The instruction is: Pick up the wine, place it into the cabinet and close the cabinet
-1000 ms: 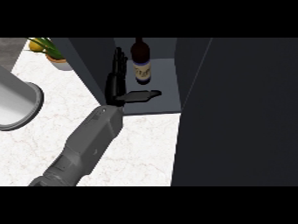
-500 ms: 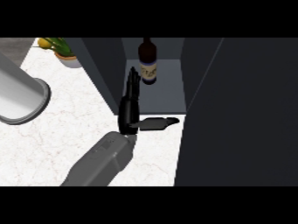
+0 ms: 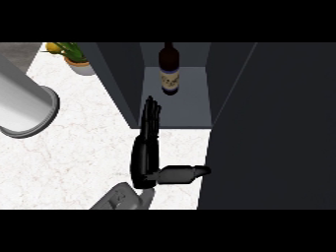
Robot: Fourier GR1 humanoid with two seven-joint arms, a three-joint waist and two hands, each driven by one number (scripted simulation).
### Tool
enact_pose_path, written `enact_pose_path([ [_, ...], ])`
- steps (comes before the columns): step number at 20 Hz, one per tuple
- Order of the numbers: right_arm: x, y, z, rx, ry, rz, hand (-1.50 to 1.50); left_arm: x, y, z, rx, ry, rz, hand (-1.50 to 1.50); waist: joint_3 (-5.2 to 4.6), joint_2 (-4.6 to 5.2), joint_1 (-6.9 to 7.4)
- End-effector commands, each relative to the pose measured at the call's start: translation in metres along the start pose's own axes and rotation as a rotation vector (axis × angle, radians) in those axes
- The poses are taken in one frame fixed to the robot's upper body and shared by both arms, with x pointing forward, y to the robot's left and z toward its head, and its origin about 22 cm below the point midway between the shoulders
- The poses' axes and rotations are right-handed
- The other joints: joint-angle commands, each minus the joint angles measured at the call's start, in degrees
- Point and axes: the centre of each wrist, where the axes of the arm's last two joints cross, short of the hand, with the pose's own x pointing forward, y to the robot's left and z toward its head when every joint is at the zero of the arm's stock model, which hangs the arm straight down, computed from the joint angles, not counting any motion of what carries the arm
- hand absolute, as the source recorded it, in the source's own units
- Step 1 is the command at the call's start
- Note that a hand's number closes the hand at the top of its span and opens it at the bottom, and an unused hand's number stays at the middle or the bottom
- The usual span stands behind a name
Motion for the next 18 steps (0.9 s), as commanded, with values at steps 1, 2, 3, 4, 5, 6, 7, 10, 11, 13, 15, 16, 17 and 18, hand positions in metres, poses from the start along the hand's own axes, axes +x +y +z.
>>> enact_pose_path([
  [1,0.015,-0.008,0.024,0.004,-0.023,-0.016,-1.50,0.034,-0.005,0.024,0.040,0.009,0.012,-1.50,0.04,-0.11,0.05],
  [2,0.001,-0.009,0.015,0.020,-0.017,-0.005,-1.50,0.025,-0.006,0.035,0.056,0.010,0.006,-1.50,0.02,0.07,-0.06],
  [3,0.014,-0.005,0.018,0.014,-0.027,-0.004,-1.50,0.038,0.011,0.039,0.043,0.003,-0.026,-1.50,0.01,-0.05,0.16],
  [4,0.010,-0.003,0.013,0.031,-0.025,-0.018,-1.50,0.022,0.011,0.043,0.050,-0.007,-0.021,-1.50,-0.02,0.12,-0.08],
  [5,0.004,-0.007,0.006,0.022,-0.028,-0.022,-1.50,0.047,0.005,0.041,0.053,-0.028,-0.002,-1.50,0.01,0.08,0.09],
  [6,0.032,0.000,0.030,0.041,-0.019,-0.013,-1.50,0.048,0.005,0.045,0.059,-0.013,0.009,-1.50,-0.03,-0.08,-0.10],
  [7,0.014,-0.001,0.017,0.022,-0.048,-0.014,-1.50,0.060,0.008,0.053,0.061,-0.001,0.027,-1.50,0.00,0.01,0.06],
  [10,0.018,-0.010,0.020,0.063,-0.004,-0.012,-1.50,0.079,0.019,0.064,0.015,-0.010,0.049,-1.50,0.02,0.01,-0.01],
  [11,0.003,-0.002,-0.002,0.071,-0.010,-0.037,-1.50,0.069,0.030,0.056,-0.006,-0.027,0.041,-1.50,-0.02,0.16,0.09],
  [13,0.003,-0.005,0.009,0.104,0.022,-0.069,-1.50,0.079,0.049,0.064,-0.031,-0.026,0.039,-1.50,0.00,0.11,0.11],
  [15,0.011,0.000,0.018,0.127,0.014,-0.083,1.50,0.095,0.048,0.062,-0.051,-0.011,0.057,-1.50,0.01,0.06,-0.14],
  [16,0.007,-0.004,0.006,0.155,0.041,-0.062,1.50,0.087,0.068,0.080,-0.077,-0.013,0.057,-1.50,-0.04,0.13,0.32],
  [17,0.008,0.003,0.005,0.186,0.040,-0.055,1.50,0.086,0.065,0.074,-0.081,-0.012,0.054,-1.50,-0.04,0.14,0.09],
  [18,0.009,-0.002,0.012,0.189,0.031,-0.042,1.50,0.102,0.058,0.082,-0.078,-0.002,0.056,-1.50,0.01,0.07,0.02],
])
